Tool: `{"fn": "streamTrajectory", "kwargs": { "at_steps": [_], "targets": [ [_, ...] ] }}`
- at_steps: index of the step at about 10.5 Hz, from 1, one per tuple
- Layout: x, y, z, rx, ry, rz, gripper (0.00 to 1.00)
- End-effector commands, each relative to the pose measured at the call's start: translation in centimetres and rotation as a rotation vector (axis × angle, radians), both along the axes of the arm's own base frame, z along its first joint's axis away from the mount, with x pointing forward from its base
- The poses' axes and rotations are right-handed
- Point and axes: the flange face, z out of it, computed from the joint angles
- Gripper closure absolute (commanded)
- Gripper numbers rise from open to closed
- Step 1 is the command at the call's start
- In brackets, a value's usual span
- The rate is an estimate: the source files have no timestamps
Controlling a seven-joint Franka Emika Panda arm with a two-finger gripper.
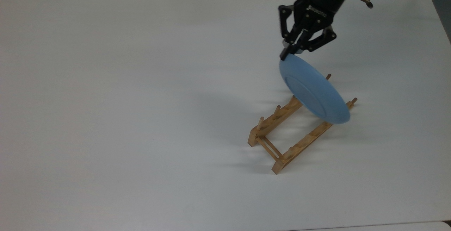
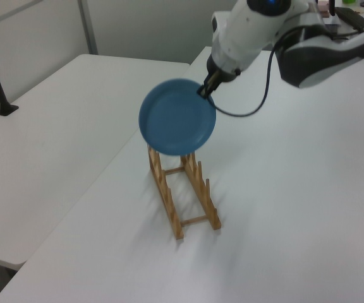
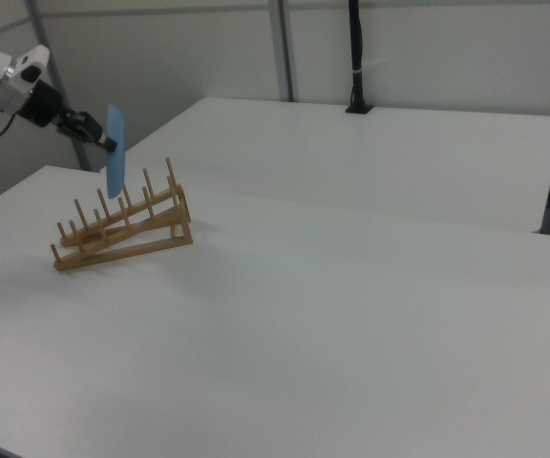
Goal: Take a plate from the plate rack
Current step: 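Lift the blue plate up out of the wooden rack, then carry the plate away from the rack and lower it flat onto the table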
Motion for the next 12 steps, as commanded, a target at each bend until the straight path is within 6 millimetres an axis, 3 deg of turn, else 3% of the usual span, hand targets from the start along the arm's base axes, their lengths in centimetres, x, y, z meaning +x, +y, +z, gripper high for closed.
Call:
{"fn": "streamTrajectory", "kwargs": {
  "at_steps": [1,4,6,8,10,12],
  "targets": [
    [0.6,-5.0,2.8,0.016,0.019,-0.036,1.0],
    [1.3,-12.2,5.8,0.159,0.196,0.083,1.0],
    [1.7,-17.8,6.1,0.209,0.303,0.128,1.0],
    [1.8,-22.6,4.6,0.214,0.46,0.239,1.0],
    [1.2,-26.0,2.0,0.204,0.641,0.408,1.0],
    [0.0,-26.8,-2.1,0.185,0.812,0.581,1.0]
  ]
}}
